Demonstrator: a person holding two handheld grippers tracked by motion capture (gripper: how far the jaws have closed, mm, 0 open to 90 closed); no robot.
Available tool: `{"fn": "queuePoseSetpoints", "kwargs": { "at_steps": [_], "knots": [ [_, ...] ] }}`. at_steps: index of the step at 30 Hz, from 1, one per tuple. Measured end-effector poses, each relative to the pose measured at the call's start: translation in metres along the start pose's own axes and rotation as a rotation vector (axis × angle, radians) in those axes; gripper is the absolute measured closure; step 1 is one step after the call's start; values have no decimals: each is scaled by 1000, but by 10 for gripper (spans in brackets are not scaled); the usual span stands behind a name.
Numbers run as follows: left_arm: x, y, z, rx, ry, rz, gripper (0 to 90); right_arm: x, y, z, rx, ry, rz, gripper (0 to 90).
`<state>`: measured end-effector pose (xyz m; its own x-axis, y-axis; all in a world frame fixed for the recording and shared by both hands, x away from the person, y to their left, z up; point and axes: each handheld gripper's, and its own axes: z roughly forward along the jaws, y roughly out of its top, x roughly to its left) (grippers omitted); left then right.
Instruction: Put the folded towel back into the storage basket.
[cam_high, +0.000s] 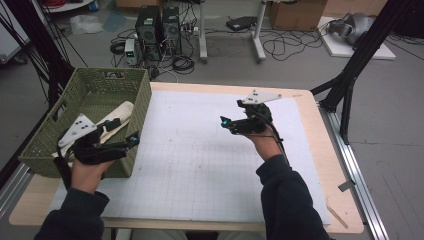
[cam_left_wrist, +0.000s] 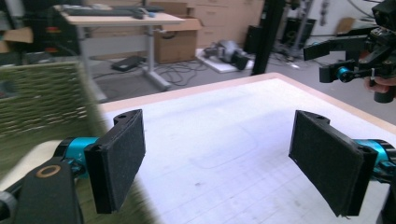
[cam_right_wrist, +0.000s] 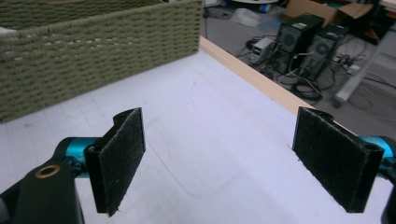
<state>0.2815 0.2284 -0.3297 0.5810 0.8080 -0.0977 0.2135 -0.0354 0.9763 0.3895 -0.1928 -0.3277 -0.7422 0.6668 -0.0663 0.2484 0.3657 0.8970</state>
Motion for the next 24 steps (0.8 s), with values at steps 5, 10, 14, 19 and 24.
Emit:
{"fn": "queuePoseSetpoints", "kwargs": {
  "at_steps": [5, 10, 14, 19, 24],
  "knots": [
    [-17, -4, 24, 14, -79, 15, 189, -7, -19, -23, -19, -36, 36, 118],
    [-33, -9, 46, 27, -135, 28, 189, -11, -43, -47, -9, -75, 44, 118],
    [-46, -17, 61, 22, -190, 54, 188, -10, -59, -66, -11, -112, 27, 118],
    [-60, -27, 77, 37, -223, 84, 189, -9, -78, -82, -16, -146, 37, 116],
    [-61, -39, 88, 76, -208, 76, 189, -7, -97, -88, -1, -162, 55, 116]
  ]
}}
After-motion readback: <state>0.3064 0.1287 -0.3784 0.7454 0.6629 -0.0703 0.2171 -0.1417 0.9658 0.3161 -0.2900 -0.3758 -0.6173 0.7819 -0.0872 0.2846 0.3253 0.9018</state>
